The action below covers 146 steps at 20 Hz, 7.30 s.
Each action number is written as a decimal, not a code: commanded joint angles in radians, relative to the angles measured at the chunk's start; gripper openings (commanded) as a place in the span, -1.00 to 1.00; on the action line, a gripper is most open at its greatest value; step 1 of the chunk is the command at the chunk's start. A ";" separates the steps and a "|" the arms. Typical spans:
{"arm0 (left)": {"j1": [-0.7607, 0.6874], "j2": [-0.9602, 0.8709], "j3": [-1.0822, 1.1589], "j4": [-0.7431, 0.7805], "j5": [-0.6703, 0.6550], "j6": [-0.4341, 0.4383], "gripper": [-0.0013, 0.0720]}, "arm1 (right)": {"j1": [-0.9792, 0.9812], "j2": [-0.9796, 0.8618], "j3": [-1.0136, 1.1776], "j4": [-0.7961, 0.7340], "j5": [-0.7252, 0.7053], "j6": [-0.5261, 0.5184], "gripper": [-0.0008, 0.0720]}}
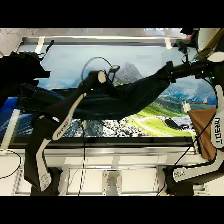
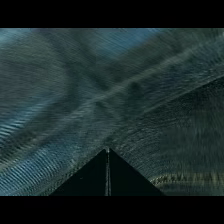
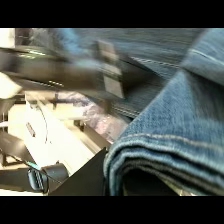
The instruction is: Fold the clothes and pants, and hang the long-sleeved shirts on hangers.
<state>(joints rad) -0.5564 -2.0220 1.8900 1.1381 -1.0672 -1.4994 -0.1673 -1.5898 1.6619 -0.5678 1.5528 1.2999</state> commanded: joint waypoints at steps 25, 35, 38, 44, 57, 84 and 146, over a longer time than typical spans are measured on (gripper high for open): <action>0.662 0.473 0.003 -0.018 -0.229 0.129 -0.86 | 0.846 -0.373 0.342 -0.318 -0.842 0.278 0.38; 0.662 0.472 0.003 -0.010 -0.237 0.140 -0.86 | 0.354 -0.347 0.148 -0.552 -0.126 0.206 0.24; 0.662 0.472 0.003 -0.010 -0.236 0.139 -0.86 | 0.328 -0.350 0.024 -0.381 -0.278 0.116 0.24; 0.662 0.471 0.003 -0.011 -0.238 0.139 -0.86 | 0.339 -0.462 -0.008 -0.080 -0.261 0.014 0.39; 0.654 0.470 -0.023 0.013 -0.383 0.139 -0.86 | 0.298 -0.232 0.115 -0.094 0.288 0.152 -0.89; 0.167 0.374 -0.386 -0.297 -0.010 0.251 -0.86 | 0.175 -0.105 0.150 -0.115 -0.134 0.335 -0.90; 0.770 0.775 -0.386 -0.294 -0.200 0.330 -0.86 | 0.598 -0.563 0.126 0.237 -0.401 0.096 -0.84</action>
<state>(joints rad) 0.2134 -1.2472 1.5036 0.8444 -1.2663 -1.1702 0.4088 -2.1536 1.7523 -0.3645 1.1679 1.4284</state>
